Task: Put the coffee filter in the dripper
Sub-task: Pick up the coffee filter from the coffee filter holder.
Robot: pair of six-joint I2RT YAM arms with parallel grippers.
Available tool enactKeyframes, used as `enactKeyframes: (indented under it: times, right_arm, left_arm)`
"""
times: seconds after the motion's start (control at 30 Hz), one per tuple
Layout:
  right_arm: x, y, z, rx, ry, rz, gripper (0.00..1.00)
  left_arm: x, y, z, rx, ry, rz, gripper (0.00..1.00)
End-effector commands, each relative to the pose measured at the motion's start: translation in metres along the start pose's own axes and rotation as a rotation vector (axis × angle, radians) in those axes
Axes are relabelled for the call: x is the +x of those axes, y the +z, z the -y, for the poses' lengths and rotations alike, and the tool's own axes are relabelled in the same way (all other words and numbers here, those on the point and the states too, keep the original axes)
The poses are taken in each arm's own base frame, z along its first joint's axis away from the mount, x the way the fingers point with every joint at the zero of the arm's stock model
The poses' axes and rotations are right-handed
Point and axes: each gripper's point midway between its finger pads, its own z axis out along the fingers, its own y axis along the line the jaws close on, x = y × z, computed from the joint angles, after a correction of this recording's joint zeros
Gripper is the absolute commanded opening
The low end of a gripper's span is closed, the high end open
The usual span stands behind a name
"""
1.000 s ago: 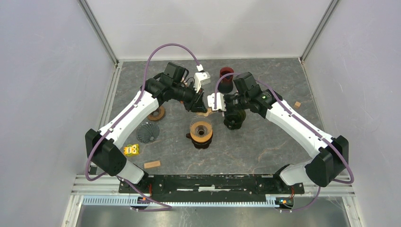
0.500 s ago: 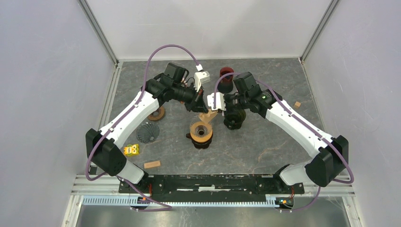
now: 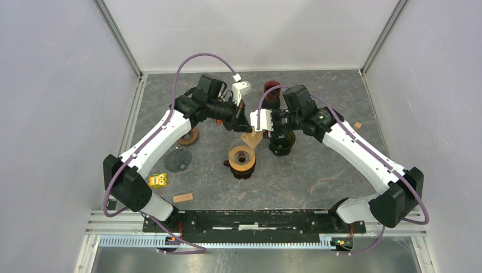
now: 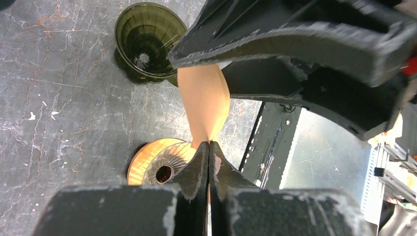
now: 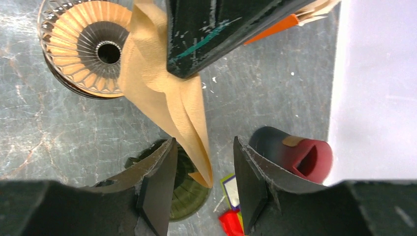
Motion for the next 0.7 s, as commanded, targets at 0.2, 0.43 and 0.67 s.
enactKeyframes:
  times: [0.2, 0.43, 0.67]
  right_arm:
    - [-0.031, -0.061, 0.034, 0.176, -0.110, -0.028, 0.52]
    - [-0.033, -0.061, 0.023, 0.151, -0.130, -0.022, 0.43]
    - [-0.034, -0.056, 0.016, 0.134, -0.144, -0.029, 0.36]
  left_arm:
    - [-0.036, 0.000, 0.012, 0.047, -0.105, 0.080, 0.02]
    - [-0.043, 0.005, 0.017, 0.088, -0.171, 0.084, 0.02]
    - [-0.044, 0.006, 0.020, 0.112, -0.195, 0.086, 0.02]
